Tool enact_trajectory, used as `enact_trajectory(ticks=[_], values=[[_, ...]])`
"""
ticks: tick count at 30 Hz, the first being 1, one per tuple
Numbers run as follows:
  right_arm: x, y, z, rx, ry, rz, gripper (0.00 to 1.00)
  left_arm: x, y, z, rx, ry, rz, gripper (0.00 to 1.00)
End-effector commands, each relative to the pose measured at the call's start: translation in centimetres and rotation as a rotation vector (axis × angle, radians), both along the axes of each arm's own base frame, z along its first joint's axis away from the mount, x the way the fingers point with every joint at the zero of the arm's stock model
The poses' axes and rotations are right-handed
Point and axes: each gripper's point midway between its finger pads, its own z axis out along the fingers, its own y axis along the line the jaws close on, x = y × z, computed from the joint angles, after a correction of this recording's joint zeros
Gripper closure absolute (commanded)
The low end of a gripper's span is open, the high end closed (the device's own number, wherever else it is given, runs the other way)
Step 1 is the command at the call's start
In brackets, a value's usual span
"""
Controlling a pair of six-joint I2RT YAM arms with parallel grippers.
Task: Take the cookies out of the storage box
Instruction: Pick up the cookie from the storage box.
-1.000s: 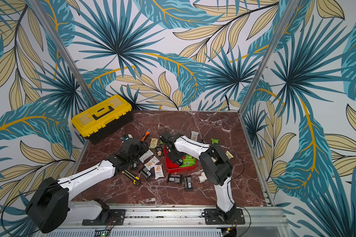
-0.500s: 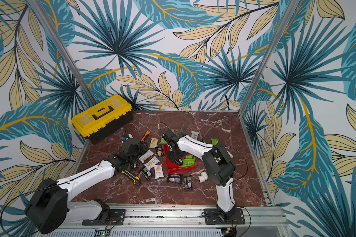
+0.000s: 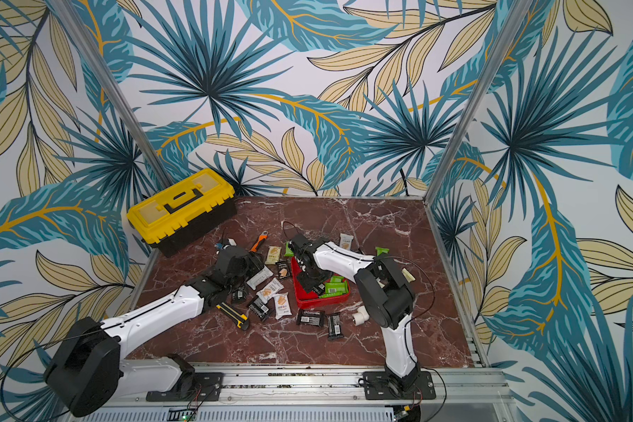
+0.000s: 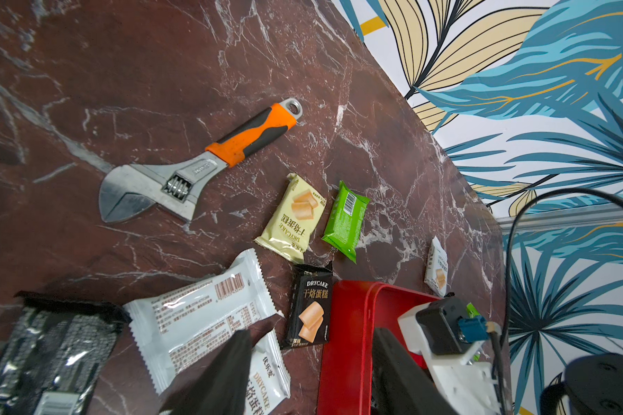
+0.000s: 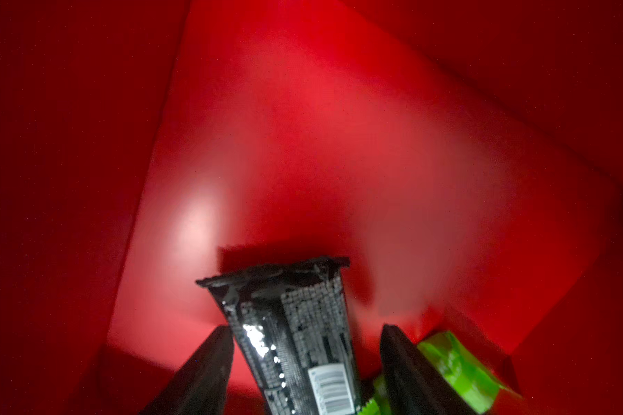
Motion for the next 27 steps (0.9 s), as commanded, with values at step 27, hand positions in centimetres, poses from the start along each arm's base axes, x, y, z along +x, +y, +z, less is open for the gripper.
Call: enact_trajectory(ticks=[27], values=[[1.5,0.3,1.5,0.004,-0.063,-0.052,0.56,0.1,0.8,1.0,0.023,-0.019,0.01,0.42]])
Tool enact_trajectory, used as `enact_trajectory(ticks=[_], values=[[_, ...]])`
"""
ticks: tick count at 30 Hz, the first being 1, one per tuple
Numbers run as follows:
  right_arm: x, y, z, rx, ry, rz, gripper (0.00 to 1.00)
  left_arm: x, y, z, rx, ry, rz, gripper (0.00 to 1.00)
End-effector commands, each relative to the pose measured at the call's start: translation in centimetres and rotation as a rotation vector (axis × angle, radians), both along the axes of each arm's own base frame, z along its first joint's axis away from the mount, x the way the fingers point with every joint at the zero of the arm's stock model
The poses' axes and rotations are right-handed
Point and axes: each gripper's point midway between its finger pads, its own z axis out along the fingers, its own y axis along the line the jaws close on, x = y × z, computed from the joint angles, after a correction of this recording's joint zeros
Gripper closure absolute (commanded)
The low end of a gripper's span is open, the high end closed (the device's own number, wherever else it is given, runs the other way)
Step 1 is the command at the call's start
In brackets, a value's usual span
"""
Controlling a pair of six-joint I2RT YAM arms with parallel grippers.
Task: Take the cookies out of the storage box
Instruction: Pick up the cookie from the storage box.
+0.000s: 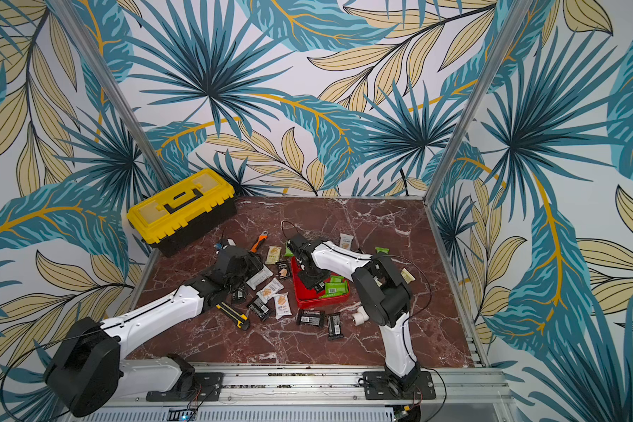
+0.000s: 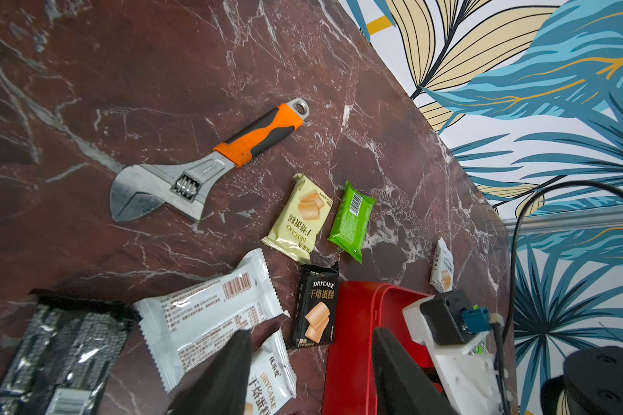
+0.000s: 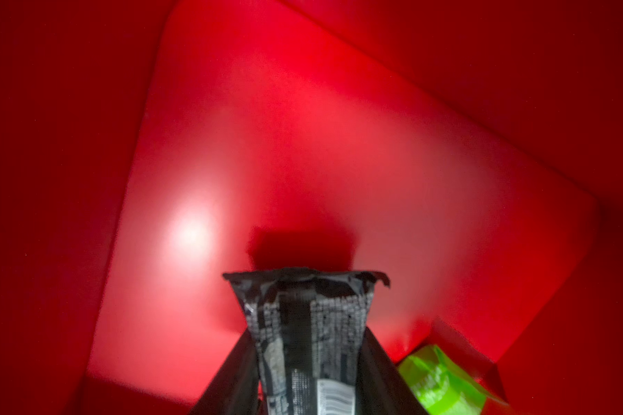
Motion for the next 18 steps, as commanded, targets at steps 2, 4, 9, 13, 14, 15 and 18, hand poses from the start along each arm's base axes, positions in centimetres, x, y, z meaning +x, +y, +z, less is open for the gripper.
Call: enact_trajectory(ticks=[2,4,9,13,14,15,18], values=[[0.6,0.5,2.0,0.041,-0.041,-0.031,0.56,0.2,0.4,1.4,0.011,-0.034,0.001,0.41],[0.6,0.6,2.7,0.058,-0.051,-0.039,0.56,0.3,0.3,1.5,0.014,-0.035,-0.003,0.42],[0.6,0.7,5.1,0.105,-0.093,-0.051,0.57,0.3,0.3,1.5,0.018,-0.04,-0.011,0.42],[0.8,0.7,7.1,0.142,-0.132,-0.071,0.57,0.4,0.1,1.5,0.019,-0.044,-0.018,0.42],[1.0,0.8,7.6,0.154,-0.144,-0.08,0.57,0.5,0.1,1.5,0.019,-0.045,-0.021,0.42],[1.1,0.9,8.0,0.167,-0.153,-0.087,0.57,0.5,0.0,1.5,0.018,-0.046,-0.023,0.42],[2.1,0.9,9.6,0.213,-0.191,-0.132,0.57,0.7,-0.3,1.6,0.015,-0.052,-0.035,0.42]])
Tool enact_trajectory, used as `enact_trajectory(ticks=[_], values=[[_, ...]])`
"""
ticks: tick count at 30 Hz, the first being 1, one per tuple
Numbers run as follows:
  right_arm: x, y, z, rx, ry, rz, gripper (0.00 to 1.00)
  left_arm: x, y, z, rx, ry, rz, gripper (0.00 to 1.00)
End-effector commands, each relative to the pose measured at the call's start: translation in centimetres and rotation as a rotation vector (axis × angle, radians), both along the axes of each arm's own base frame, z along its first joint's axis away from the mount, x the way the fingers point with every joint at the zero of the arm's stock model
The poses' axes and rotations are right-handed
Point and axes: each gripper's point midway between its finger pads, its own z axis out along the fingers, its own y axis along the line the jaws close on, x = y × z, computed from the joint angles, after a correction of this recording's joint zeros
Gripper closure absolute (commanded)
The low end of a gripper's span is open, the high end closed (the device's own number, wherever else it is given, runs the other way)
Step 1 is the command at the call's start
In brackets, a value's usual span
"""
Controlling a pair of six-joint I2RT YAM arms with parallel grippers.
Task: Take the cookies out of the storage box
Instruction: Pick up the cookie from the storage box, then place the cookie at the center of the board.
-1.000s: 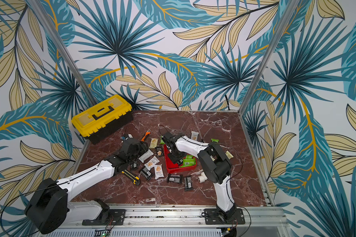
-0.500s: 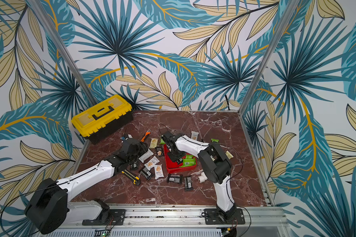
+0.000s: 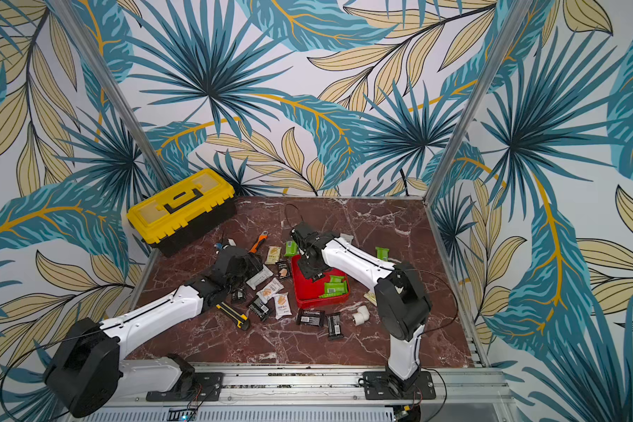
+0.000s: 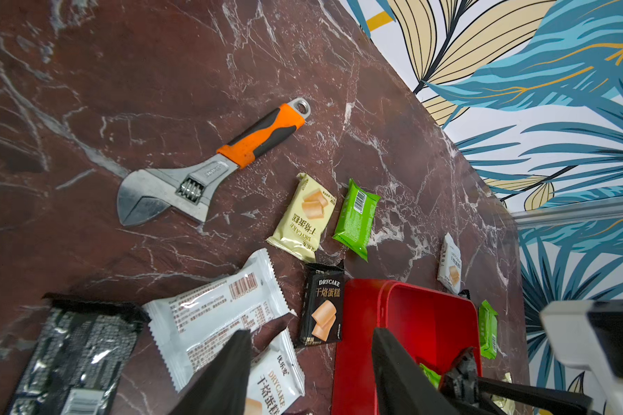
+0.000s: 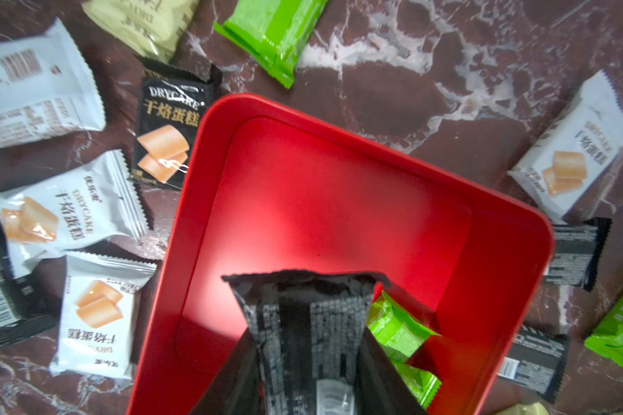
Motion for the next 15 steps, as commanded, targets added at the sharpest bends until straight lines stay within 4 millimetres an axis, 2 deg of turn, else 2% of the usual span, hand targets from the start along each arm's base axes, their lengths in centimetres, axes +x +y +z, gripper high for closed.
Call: enact_trajectory(ticks=[1,4,7,15], values=[[1.5,0.1,2.3,0.075,-0.049,-0.073,0.57,0.9,-0.4,1.6,-0.013,-0.049,-0.018,0.42],[3.3,-0.4,3.7,0.119,-0.075,-0.14,0.57,1.1,-0.8,1.7,-0.007,-0.05,-0.035,0.42],[5.2,-1.2,4.2,0.15,-0.084,-0.209,0.57,1.4,-1.3,1.7,-0.004,-0.056,-0.061,0.42],[9.8,-3.7,3.8,0.155,-0.116,-0.355,0.57,2.2,-2.9,1.9,0.025,-0.068,-0.158,0.42]])
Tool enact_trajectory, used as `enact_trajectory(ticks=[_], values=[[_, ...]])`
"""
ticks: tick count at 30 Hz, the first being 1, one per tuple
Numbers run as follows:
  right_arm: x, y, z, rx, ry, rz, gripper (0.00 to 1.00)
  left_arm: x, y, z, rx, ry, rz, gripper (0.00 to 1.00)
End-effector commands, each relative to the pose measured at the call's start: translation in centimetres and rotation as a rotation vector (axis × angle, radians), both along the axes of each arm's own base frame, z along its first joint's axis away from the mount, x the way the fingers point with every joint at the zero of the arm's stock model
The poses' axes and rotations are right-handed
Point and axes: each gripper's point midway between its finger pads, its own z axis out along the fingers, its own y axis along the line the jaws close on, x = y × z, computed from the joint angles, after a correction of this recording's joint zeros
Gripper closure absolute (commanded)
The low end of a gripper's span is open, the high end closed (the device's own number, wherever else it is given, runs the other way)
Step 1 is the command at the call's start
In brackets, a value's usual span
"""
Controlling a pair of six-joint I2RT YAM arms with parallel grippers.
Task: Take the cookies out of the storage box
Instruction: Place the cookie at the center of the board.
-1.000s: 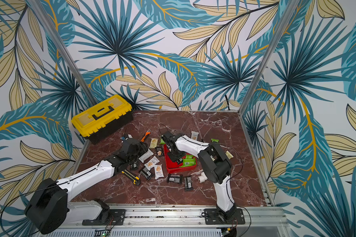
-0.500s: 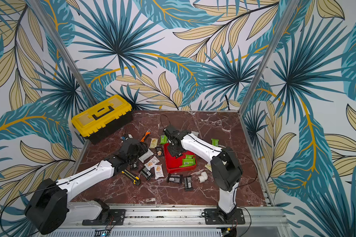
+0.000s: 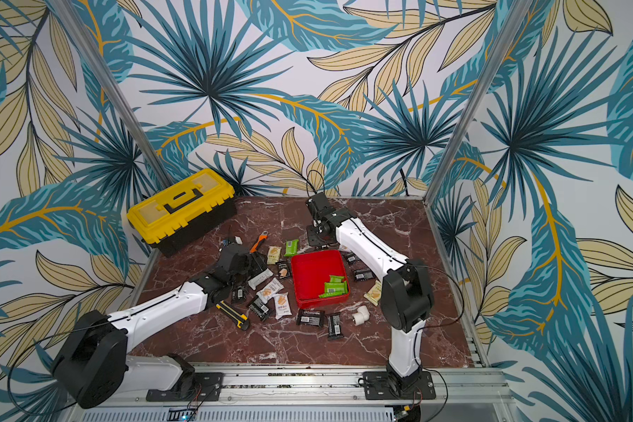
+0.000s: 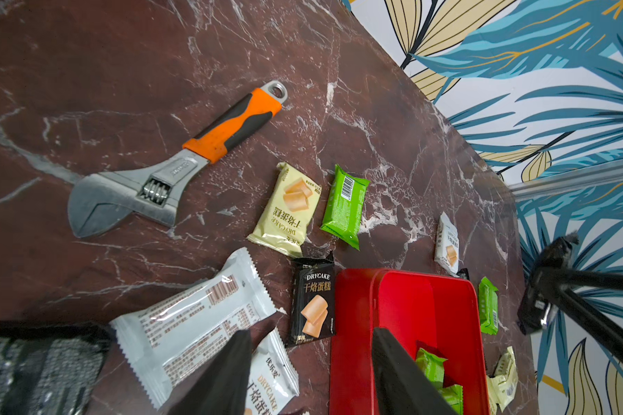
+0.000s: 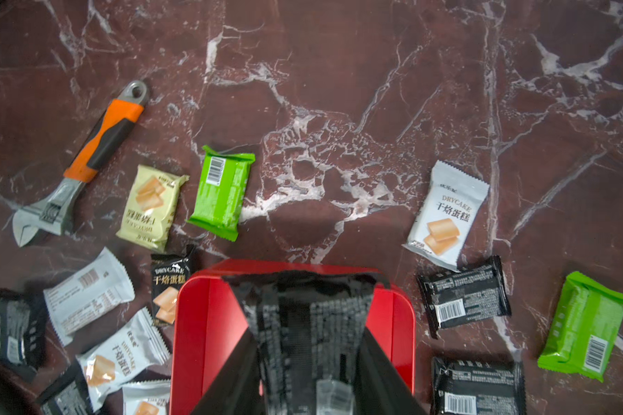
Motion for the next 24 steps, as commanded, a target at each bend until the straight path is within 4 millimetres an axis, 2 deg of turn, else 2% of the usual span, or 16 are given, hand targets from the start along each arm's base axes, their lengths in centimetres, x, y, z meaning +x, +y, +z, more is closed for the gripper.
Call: enact_trajectory(ticks=[1,6,12,19,24], values=[[1.5,-0.9,-1.6,-0.004,0.022,-0.077,0.57,1.5,-1.3,2.4,0.007,-0.068,-0.07,0.42],[4.1,-1.5,-2.8,-0.016,0.018,-0.127,0.57,1.9,-2.8,2.8,0.068,-0.068,-0.189,0.42],[6.4,-1.7,-5.4,-0.028,0.039,-0.15,0.57,2.0,-4.8,2.6,0.136,-0.084,-0.331,0.42],[7.0,-1.7,-9.2,-0.047,0.101,-0.137,0.57,0.1,-8.9,2.3,0.274,-0.144,-0.56,0.41],[7.1,-1.7,-10.6,-0.059,0.123,-0.121,0.54,-1.1,-11.6,2.2,0.293,-0.174,-0.682,0.41]])
